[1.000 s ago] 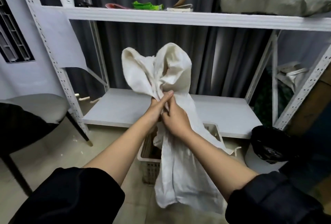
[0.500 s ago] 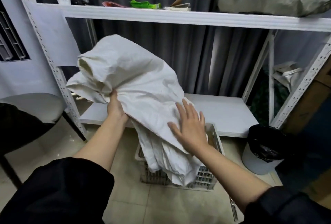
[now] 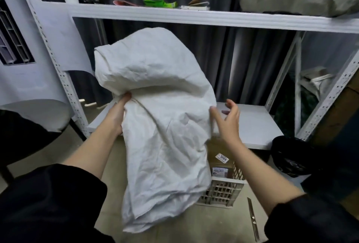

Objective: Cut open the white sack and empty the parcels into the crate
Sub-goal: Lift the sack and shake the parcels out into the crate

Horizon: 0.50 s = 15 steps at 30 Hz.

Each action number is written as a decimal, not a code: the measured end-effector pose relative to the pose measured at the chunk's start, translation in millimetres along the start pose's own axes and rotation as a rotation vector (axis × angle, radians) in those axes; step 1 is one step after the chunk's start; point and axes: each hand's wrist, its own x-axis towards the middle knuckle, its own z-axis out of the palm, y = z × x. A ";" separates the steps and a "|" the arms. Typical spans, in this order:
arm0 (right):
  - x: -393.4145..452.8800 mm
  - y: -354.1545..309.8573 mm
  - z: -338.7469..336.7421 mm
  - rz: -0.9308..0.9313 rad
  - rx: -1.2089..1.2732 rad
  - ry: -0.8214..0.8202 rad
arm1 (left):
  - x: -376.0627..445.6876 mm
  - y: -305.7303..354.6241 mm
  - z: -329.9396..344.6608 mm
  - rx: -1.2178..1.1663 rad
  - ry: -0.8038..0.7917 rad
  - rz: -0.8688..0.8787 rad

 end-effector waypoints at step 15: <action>23.7 -40.7 -13.5 0.344 0.242 -0.211 | -17.6 -9.2 14.1 0.365 -0.262 -0.135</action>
